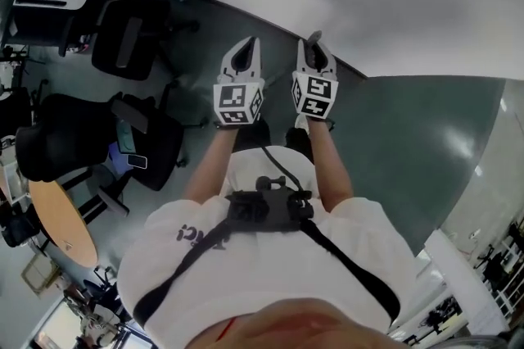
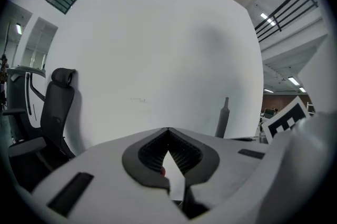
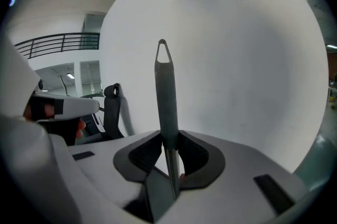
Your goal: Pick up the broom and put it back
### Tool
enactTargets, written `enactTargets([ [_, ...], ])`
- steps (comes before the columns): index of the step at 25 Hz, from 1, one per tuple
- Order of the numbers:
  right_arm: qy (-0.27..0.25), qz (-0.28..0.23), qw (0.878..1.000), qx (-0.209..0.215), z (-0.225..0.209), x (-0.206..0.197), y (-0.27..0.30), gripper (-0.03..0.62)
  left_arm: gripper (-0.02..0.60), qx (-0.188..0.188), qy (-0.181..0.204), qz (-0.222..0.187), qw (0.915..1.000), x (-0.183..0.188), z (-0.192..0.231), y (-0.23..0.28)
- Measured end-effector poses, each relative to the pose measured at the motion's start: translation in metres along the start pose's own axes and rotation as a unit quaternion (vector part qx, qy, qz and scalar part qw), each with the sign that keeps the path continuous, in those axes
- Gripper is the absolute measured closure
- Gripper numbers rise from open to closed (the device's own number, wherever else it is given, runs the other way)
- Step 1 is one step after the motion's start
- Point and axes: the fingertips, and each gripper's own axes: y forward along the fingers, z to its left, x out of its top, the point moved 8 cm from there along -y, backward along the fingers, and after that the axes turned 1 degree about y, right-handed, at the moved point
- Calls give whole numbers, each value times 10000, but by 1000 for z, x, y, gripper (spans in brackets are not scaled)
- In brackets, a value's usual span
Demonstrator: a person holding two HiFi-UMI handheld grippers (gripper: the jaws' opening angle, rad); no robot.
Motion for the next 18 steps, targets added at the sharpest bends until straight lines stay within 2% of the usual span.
enactTargets([
  [6, 383, 481, 9962, -614, 7, -38, 51, 490, 574, -332, 46, 466, 9984, -19, 42, 42],
  [13, 566, 753, 9897, -1082, -9, -90, 123, 490, 574, -777, 326, 859, 9927, -89, 74, 108],
  [18, 660, 872, 9827, -1493, -21, -130, 165, 490, 574, -1046, 339, 1054, 9883, -142, 94, 138],
])
